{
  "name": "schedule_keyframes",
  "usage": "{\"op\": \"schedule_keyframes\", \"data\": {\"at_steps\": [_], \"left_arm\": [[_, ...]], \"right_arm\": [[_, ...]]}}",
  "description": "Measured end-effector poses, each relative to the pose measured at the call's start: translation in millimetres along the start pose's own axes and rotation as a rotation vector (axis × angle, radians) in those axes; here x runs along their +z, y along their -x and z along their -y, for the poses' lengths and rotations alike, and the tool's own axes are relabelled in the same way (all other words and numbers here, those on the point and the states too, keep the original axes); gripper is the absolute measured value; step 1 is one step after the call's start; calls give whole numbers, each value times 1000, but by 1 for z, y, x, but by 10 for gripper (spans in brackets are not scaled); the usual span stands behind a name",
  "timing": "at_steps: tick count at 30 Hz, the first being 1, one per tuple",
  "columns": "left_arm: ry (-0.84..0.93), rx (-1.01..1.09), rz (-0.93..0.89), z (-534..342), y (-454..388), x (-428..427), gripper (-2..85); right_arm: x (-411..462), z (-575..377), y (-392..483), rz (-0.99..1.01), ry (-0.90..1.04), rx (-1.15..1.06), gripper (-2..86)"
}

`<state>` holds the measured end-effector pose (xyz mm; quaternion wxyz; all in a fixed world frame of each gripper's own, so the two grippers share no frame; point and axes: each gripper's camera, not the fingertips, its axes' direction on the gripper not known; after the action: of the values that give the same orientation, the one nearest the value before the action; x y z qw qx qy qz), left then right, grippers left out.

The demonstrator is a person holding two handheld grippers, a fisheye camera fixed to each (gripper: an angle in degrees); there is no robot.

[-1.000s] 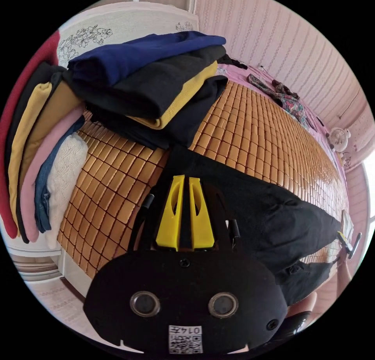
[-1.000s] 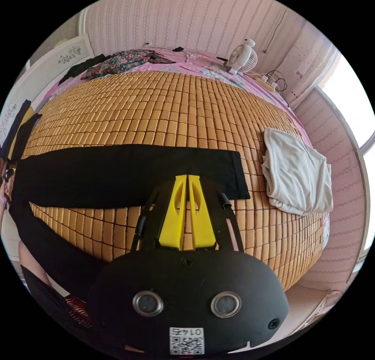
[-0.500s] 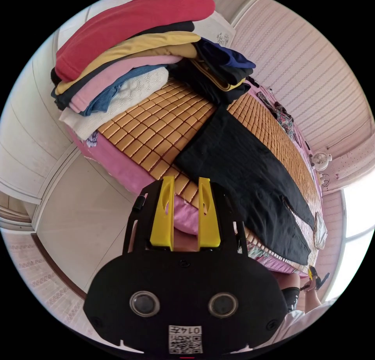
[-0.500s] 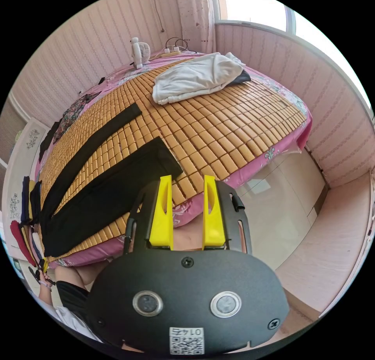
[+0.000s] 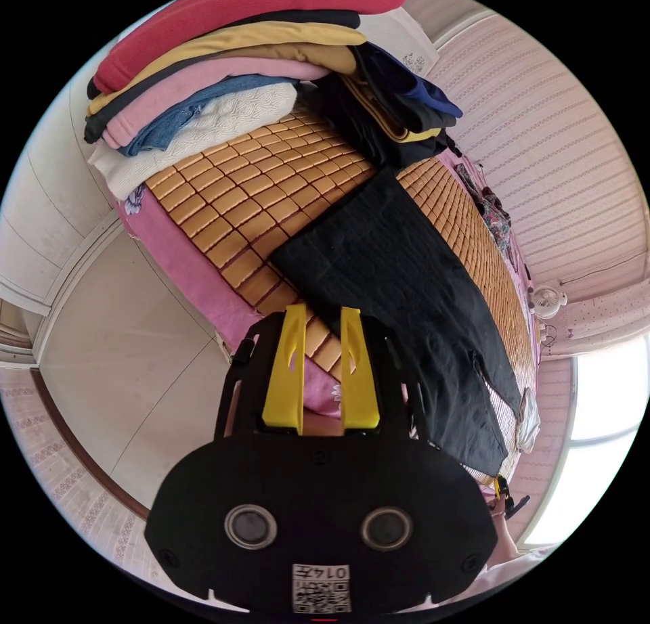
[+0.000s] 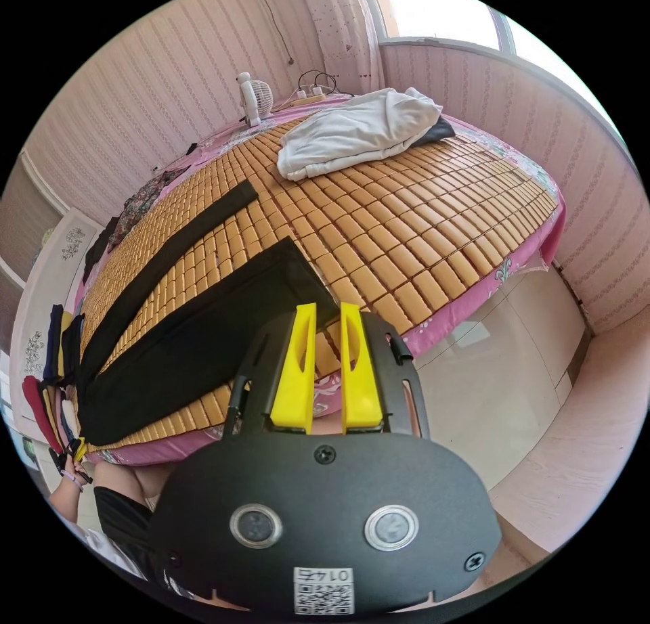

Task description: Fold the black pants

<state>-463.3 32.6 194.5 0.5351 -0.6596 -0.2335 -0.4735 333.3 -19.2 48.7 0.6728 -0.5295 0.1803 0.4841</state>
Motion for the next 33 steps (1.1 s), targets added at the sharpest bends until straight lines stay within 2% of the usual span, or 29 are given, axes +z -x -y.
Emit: {"op": "schedule_keyframes", "data": {"at_steps": [3, 8, 18, 24, 27, 31, 33], "left_arm": [[22, 31, -4, 3, -4, 5, -4], [-3, 91, 13, 0, -8, -3, -5], [-48, 194, -22, -21, -21, -23, -7], [-153, 304, -47, -5, -63, -46, -7], [-198, 343, -79, 29, -99, -42, -6], [-264, 319, -139, 78, -153, -2, -4], [-265, 308, -90, 89, -169, 23, -1]], "right_arm": [[-8, 3, 5, -14, 24, -40, 33], [-23, 1, 10, -50, 82, -92, 12], [-62, 0, 23, -89, 58, -146, 9], [-75, 64, 70, -94, -24, -279, 12], [-64, 130, 108, -55, -31, -331, 34], [-30, 223, 156, 79, -36, -187, 85], [-13, 238, 172, 68, -35, -152, 107]]}}
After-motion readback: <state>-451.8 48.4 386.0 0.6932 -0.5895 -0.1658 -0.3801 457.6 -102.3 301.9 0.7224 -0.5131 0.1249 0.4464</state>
